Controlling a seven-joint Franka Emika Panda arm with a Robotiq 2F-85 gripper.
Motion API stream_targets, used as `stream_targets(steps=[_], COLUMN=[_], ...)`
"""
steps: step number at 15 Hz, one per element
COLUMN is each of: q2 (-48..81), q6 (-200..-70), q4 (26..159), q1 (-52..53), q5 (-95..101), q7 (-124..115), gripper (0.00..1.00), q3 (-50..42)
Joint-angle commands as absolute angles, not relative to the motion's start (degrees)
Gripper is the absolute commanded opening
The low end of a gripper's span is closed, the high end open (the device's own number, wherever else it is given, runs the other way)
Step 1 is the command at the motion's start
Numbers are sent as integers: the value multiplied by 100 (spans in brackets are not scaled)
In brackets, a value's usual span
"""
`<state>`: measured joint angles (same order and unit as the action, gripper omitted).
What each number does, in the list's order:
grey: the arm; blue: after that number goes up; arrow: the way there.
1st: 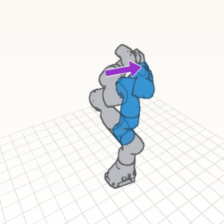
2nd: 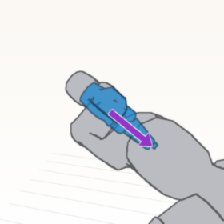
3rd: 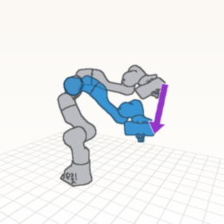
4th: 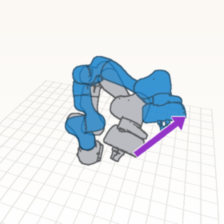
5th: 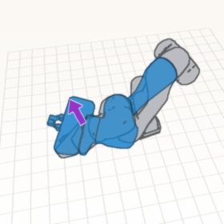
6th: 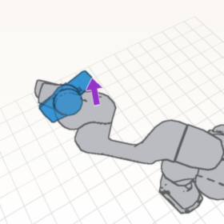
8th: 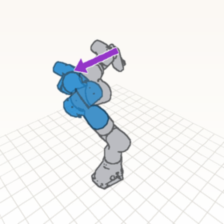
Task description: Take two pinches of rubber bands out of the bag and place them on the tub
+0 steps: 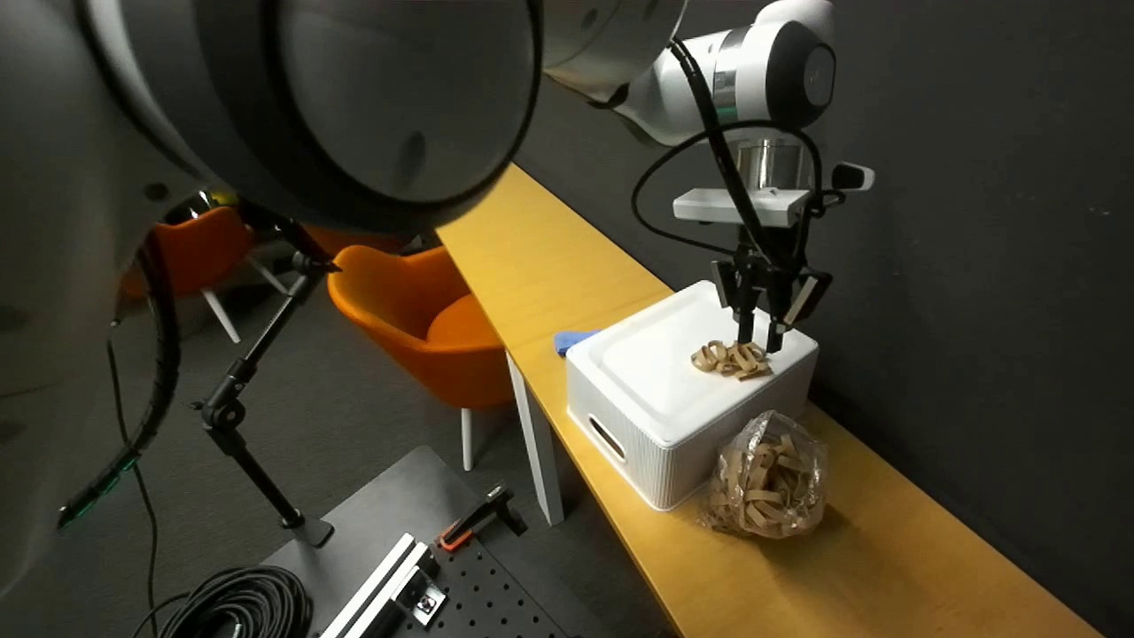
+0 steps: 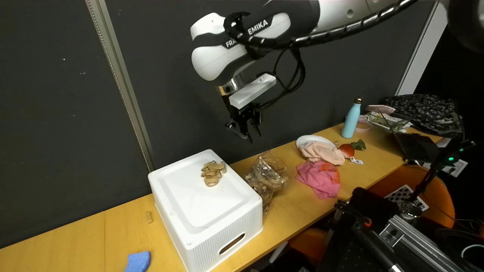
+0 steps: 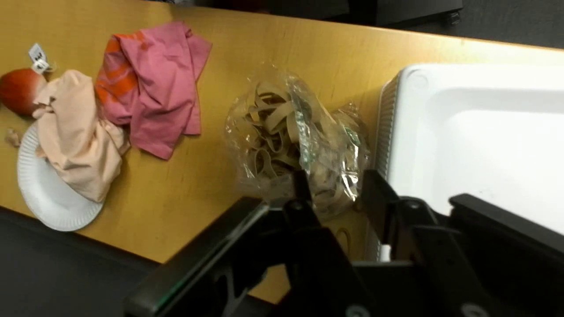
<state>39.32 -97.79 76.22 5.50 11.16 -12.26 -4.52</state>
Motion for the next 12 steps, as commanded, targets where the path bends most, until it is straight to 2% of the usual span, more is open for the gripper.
stream_targets(steps=[1, 2, 3, 12], q2=[3019, 2855, 2684, 1925], q6=[-10331, -10544, -10766, -13420], q4=[9031, 9318, 9627, 12060], q1=[636, 624, 613, 326], q5=[1555, 1662, 1773, 2791], q7=[-1626, -1700, -1760, -2321], gripper=[7, 1, 0, 0], q3=[-577, -576, -581, -980])
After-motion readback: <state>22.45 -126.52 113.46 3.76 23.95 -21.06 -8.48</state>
